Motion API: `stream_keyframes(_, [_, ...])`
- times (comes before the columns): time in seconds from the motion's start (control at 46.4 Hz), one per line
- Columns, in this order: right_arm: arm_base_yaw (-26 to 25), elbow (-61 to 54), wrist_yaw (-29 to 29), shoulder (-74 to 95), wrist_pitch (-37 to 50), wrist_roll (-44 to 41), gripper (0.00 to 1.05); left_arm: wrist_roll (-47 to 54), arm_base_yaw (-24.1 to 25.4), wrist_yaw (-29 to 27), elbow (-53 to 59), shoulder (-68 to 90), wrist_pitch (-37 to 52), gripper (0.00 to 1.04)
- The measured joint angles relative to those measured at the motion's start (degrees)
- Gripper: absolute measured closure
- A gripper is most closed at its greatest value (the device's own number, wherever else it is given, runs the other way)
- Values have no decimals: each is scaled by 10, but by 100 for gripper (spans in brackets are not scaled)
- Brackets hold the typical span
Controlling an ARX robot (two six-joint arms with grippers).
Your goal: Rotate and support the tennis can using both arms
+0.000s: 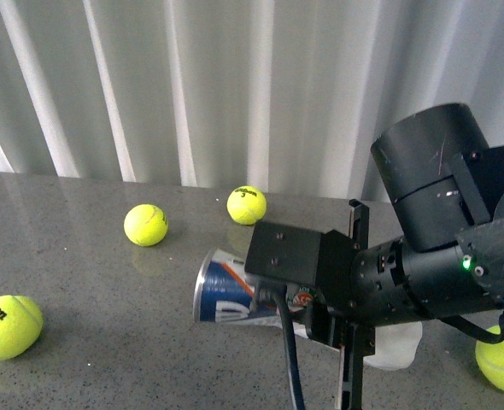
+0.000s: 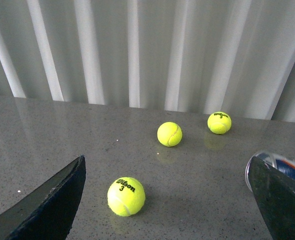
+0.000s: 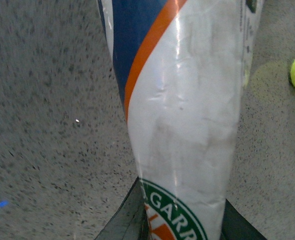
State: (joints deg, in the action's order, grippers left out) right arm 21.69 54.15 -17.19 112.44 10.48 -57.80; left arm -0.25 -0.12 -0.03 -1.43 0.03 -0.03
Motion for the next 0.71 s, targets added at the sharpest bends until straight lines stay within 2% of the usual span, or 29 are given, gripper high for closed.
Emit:
stream_keyframes(0.194, [3, -1, 4, 58, 58, -143, 93, 0, 0, 0, 0, 0, 0, 7])
stream_keyframes(0.301, [10, 14, 5, 83, 74, -174, 93, 0, 0, 0, 0, 0, 0, 7])
stream_keyframes(0.495, [29, 59, 13, 119, 87, -165, 94, 0, 0, 0, 0, 0, 0, 7])
stream_keyframes(0.711, [42, 84, 59, 142, 98, -113, 94, 0, 0, 0, 0, 0, 0, 7])
